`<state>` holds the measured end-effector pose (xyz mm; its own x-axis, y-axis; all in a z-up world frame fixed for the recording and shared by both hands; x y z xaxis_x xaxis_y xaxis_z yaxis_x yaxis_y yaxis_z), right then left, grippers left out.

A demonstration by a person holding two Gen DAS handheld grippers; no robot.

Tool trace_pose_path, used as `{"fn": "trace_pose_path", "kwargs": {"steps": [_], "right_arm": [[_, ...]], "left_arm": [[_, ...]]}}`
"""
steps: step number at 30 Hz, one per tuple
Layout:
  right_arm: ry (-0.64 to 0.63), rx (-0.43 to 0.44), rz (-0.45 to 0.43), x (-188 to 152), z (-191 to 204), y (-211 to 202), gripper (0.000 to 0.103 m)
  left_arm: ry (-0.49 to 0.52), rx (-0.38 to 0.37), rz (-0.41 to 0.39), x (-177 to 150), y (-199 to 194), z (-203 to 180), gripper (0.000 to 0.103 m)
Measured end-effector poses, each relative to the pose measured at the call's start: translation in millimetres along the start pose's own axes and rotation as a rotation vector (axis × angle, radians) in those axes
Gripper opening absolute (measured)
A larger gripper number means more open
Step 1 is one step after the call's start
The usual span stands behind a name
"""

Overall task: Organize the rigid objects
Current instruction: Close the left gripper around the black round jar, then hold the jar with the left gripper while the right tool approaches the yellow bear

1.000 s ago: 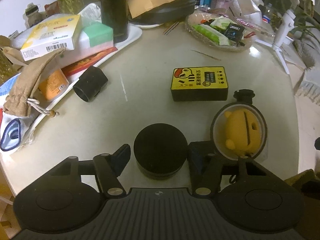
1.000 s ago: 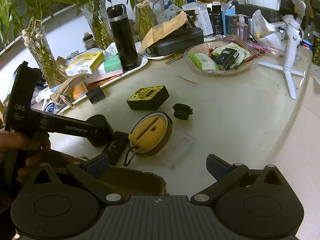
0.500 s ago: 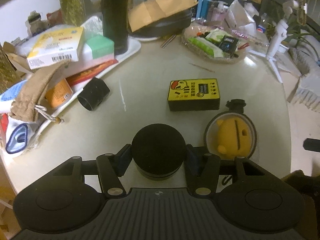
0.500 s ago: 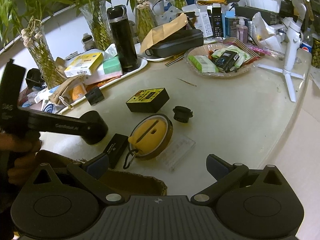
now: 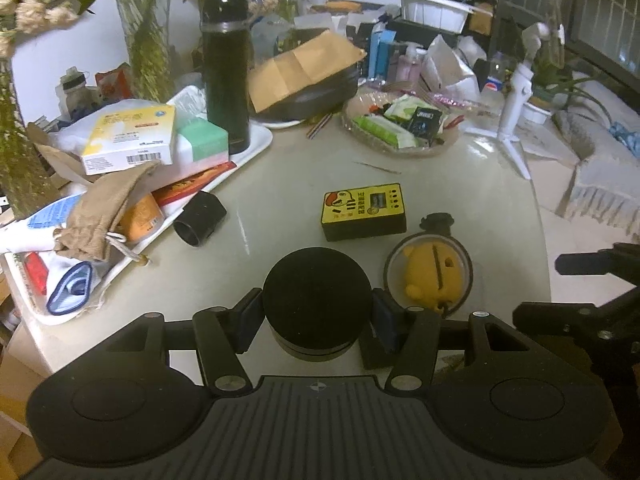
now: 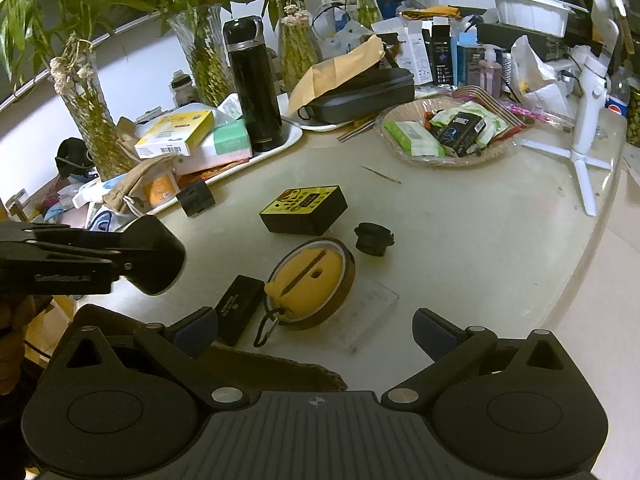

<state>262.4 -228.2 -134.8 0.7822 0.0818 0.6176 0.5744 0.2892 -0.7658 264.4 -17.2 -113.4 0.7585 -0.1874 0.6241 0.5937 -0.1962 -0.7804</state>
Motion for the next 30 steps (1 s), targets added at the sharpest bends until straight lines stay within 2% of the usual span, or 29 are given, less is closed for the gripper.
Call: {"fn": "trace_pose_path", "kwargs": {"steps": [7,13,19,30], "right_arm": [[-0.003,-0.012,0.018,2.6,0.9,-3.0,0.103],[-0.093,-0.054,0.048,15.1,12.9,-5.5,0.103],[-0.127,-0.137,0.089,28.0,19.1,5.4,0.103],[-0.156,-0.160,0.146,42.8,23.8,34.0,0.102]], "left_arm": [[-0.065,0.013,-0.040,-4.5,-16.8,16.1,0.056],[-0.118,0.019,-0.061,-9.7,-29.9,29.0,0.056],[-0.134,0.043,-0.073,-15.3,-37.1,37.4,0.056],[-0.163,0.031,-0.094,-13.6,-39.5,43.2,0.056]]}}
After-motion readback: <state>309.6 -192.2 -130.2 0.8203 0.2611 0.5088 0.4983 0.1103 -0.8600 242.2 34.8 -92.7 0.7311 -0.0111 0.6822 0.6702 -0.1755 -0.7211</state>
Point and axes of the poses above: each gripper's, at about its wrist camera, not at the fingertips, and y roughly the way its jaws point, z to its left, x to its top, the point moved 4 cm from there along y, roughly the way its jaws point, and after that the axes turned 6 degrees about z, right-handed, at the moved point
